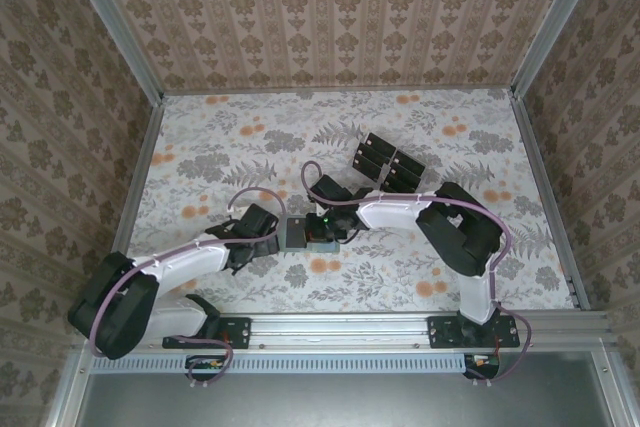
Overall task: Put the credit cards into the card holder
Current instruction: Insert the credit card into the card slot.
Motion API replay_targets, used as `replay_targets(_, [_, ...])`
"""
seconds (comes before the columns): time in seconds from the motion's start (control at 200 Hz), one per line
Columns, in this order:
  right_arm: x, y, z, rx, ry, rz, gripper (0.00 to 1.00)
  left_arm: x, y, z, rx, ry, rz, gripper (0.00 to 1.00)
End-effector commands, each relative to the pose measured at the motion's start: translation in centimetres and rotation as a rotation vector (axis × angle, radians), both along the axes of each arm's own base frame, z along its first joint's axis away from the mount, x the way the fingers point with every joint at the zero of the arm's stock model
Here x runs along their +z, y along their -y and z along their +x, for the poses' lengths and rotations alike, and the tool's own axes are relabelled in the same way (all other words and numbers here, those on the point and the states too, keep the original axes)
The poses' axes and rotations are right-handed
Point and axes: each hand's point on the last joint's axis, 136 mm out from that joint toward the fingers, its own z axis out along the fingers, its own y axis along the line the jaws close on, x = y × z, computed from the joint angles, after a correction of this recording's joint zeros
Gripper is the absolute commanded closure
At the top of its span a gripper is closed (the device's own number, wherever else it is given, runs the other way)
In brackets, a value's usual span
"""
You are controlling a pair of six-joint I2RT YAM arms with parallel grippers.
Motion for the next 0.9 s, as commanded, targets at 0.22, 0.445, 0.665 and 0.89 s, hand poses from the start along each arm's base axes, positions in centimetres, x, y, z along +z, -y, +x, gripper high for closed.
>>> replay_targets(0.22, [0.2, -1.5, -0.1, 0.017, -0.014, 0.021, 1.00, -2.5, 0.9, -1.1, -0.011, -0.061, -0.024, 0.00])
replay_targets(0.445, [0.4, -2.5, -0.1, 0.039, -0.023, 0.041, 1.00, -2.9, 1.4, -1.2, -0.022, -0.068, -0.024, 0.00])
replay_targets(0.665, [0.3, -2.8, -0.2, 0.051, -0.032, 0.043, 1.00, -2.8, 1.8, -1.3, -0.031, -0.064, -0.032, 0.00])
replay_targets(0.89, [0.6, -0.7, -0.2, 0.027, -0.002, 0.005, 1.00, -1.3, 1.4, -1.2, -0.018, -0.039, -0.034, 0.00])
